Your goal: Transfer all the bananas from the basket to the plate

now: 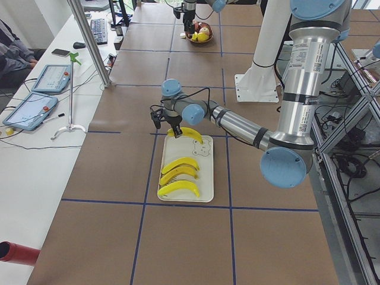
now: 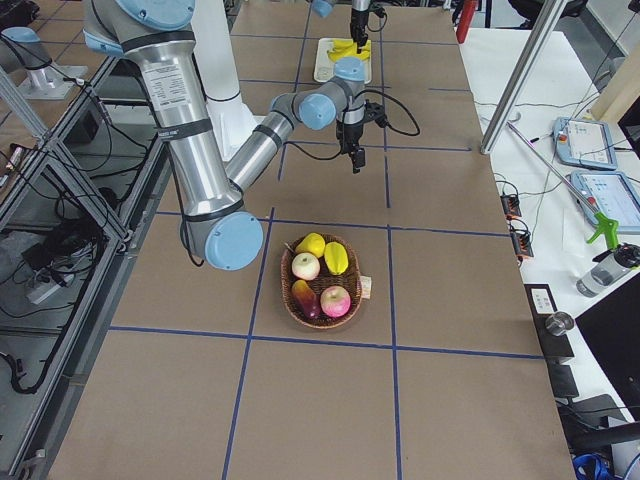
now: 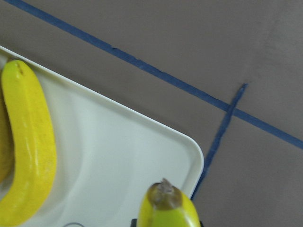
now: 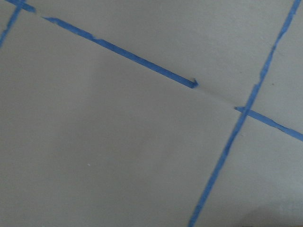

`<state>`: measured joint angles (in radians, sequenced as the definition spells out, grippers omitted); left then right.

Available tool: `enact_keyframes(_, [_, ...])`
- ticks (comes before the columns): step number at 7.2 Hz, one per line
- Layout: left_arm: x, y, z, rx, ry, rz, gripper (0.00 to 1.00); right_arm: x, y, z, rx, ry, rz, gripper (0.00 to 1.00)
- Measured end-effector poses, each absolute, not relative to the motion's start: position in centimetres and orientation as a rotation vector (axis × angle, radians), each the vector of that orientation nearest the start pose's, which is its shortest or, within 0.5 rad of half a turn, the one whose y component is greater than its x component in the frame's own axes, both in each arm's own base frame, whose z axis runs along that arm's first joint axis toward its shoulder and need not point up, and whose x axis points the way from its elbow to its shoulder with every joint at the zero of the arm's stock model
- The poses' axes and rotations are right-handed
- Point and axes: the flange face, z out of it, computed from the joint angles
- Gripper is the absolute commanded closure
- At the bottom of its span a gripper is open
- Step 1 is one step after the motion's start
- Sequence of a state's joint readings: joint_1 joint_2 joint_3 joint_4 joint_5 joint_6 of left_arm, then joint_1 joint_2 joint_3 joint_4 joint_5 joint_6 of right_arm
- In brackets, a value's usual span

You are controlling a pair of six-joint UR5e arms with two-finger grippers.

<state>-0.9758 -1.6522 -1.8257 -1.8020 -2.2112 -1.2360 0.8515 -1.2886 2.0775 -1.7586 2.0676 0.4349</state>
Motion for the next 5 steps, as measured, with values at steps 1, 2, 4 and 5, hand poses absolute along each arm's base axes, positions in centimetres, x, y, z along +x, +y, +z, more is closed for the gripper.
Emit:
enact_keyframes(1, [23.7,-48.3,48.8,-0.157,0.821,-0.419,0.94,-24.9,-45.9,33.6,0.223,-0.725,-0.466,0.01])
enact_keyframes(2, [23.9,-48.6,50.6,-0.150,0.829,-0.415,0.83,-22.2,-46.2,35.9,0.219,-0.717,-0.502,0.01])
enact_keyframes(4, [24.2,-48.9,52.9,-0.143,0.839,-0.413,0.38,-19.3,-46.2,38.5,0.217,-0.699,-0.540,0.01])
enact_keyframes(5, [24.3,-49.0,53.6,-0.140,0.839,-0.411,0.28,-18.3,-46.1,39.5,0.216,-0.691,-0.554,0.01])
